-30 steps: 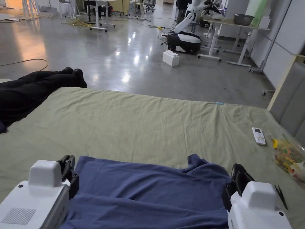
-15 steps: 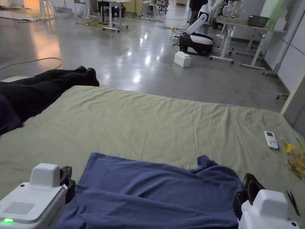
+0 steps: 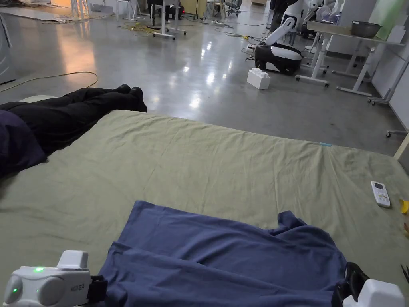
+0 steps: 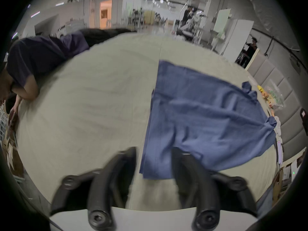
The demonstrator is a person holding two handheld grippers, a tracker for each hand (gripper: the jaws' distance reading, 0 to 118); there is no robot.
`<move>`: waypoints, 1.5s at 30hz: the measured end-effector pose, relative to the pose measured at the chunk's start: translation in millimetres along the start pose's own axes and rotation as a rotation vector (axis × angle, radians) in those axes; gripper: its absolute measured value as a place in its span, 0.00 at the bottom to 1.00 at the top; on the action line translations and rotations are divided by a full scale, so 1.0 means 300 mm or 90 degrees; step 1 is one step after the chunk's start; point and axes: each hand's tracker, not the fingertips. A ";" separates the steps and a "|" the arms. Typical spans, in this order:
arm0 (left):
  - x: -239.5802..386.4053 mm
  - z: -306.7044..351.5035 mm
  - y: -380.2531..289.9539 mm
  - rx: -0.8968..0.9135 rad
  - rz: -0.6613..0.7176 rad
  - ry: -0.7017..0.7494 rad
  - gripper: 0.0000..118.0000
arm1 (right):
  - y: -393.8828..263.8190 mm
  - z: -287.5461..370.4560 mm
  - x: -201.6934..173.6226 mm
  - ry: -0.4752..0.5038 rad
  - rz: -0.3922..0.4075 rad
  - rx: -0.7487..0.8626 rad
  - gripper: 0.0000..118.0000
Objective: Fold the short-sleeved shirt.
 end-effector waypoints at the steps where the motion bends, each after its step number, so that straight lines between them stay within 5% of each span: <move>1: 0.006 -0.024 -0.006 -0.027 0.000 0.006 0.55 | -0.008 0.000 0.004 -0.003 0.003 -0.005 0.00; 8: 0.048 -0.063 -0.004 -0.035 -0.044 0.045 0.56 | -0.060 0.005 0.037 -0.019 0.007 -0.043 0.00; 10: 0.070 -0.060 -0.014 -0.040 -0.065 0.048 0.43 | -0.076 0.009 0.050 -0.023 0.009 -0.054 0.00; 12: 0.088 -0.057 -0.015 -0.034 -0.096 0.036 0.13 | -0.097 0.012 0.069 -0.032 0.011 -0.071 0.00; 17: 0.098 -0.041 -0.026 -0.031 -0.118 0.023 0.08 | -0.159 -0.009 0.166 -0.044 -0.037 -0.164 0.02; 19: 0.088 -0.022 -0.029 -0.017 -0.106 0.025 0.08 | -0.197 -0.024 0.217 -0.034 -0.078 -0.234 0.18; 21: 0.073 -0.006 -0.033 0.004 -0.111 0.041 0.08 | -0.219 -0.052 0.258 -0.034 -0.058 -0.277 0.32; 31: 0.067 0.031 -0.036 0.029 -0.116 0.045 0.08 | -0.286 -0.243 0.259 0.025 -0.070 -0.403 0.65; 35: 0.065 0.030 -0.034 0.029 -0.111 0.041 0.08 | -0.343 -0.348 0.208 0.027 -0.030 -0.483 0.63; 36: 0.079 0.044 -0.036 0.029 -0.110 0.040 0.08 | -0.365 -0.368 0.193 0.031 -0.010 -0.524 0.56; 37: 0.088 0.050 -0.038 0.030 -0.108 0.040 0.08 | -0.386 -0.384 0.178 0.038 0.007 -0.561 0.33; 38: 0.097 0.050 -0.040 0.029 -0.101 0.037 0.08 | -0.408 -0.374 0.171 0.067 -0.002 -0.565 0.22; 39: 0.105 0.051 -0.043 0.029 -0.094 0.032 0.08 | -0.423 -0.367 0.164 0.092 -0.034 -0.528 0.19; 40: 0.074 0.031 -0.043 0.032 -0.087 0.027 0.08 | -0.417 -0.361 0.153 0.053 -0.007 -0.514 0.14; 45: 0.058 0.047 -0.044 0.038 -0.087 0.015 0.08 | -0.381 -0.331 0.158 0.056 -0.014 -0.506 0.08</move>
